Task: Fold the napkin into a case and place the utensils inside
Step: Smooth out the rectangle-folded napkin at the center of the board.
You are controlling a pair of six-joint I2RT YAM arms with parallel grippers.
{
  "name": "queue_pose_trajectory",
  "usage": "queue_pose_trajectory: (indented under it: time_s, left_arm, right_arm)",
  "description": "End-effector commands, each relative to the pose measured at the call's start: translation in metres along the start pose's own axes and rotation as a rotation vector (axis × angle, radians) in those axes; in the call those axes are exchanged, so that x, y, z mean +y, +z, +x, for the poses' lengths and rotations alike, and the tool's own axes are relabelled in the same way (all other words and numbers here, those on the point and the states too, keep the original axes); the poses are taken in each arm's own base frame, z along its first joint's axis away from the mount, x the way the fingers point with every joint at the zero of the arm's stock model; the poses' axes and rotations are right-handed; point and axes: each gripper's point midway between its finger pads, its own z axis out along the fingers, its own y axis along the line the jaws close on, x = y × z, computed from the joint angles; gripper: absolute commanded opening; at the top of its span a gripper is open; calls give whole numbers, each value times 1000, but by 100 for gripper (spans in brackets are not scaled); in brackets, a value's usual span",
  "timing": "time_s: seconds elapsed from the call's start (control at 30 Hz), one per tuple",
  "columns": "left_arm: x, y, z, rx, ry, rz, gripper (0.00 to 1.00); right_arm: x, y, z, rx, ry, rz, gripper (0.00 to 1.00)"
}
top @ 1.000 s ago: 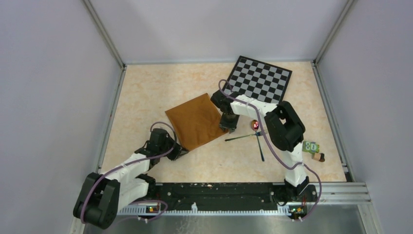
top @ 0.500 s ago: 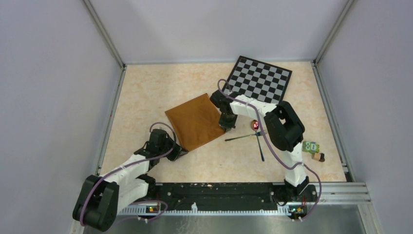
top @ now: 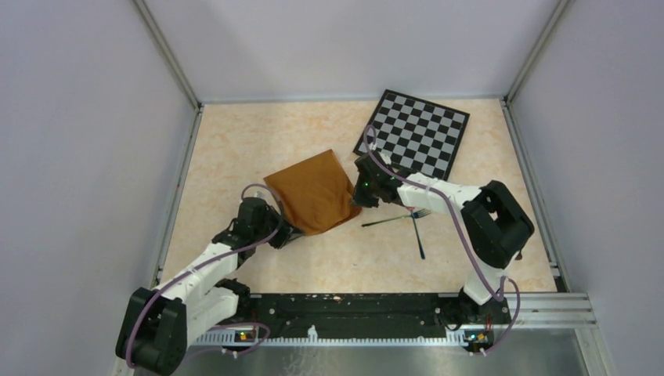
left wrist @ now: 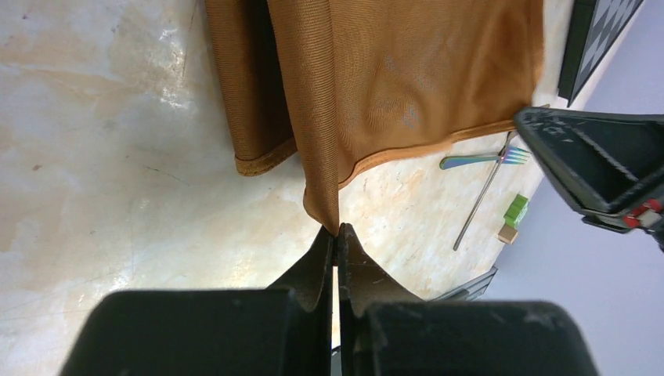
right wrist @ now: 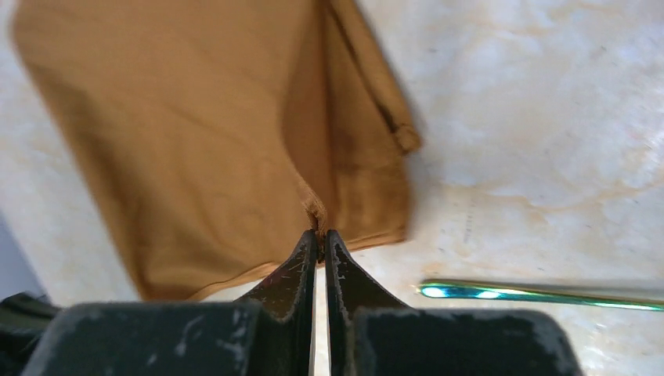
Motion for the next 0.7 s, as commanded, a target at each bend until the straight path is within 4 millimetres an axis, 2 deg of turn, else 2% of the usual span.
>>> queue_pose_trajectory:
  time_s: [0.0,0.13,0.23,0.33,0.4,0.47,0.5,0.57,0.6,0.67]
  left_arm:
    - [-12,-5,-3,-4,23,26,0]
    - [-13,-9,-4,-20,24,34,0]
    - [-13,-11,-6,-33,30,30,0]
    - [-11,-12,-7,-35,36,18,0]
    - [-9,-11,-5,-29,32,15,0]
    - [-6,-9,-2,-21,25,16,0]
    - [-3,-8,-1,-15,20,14,0]
    - [3,-7,2,-11,10,-1,0]
    - [7,-6,3,-12,6,-11,0]
    - [12,-6,3,-22,0,-15,0]
  right_arm:
    - [46,-23,-32,-131,19,-213,0]
    - [42,-29,-38,-156,58,-276,0]
    - [34,-26,-37,-131,71,-269,0]
    - [8,-24,-25,-78,66,-146,0]
    - [5,-22,-14,-22,44,-144,0]
    - [2,-19,0,49,18,-137,16]
    - [1,-19,6,74,10,-139,28]
    - [-7,-21,12,104,-6,-106,45]
    - [-8,-23,13,107,-26,-103,52]
    - [-11,-26,15,127,-18,-111,59]
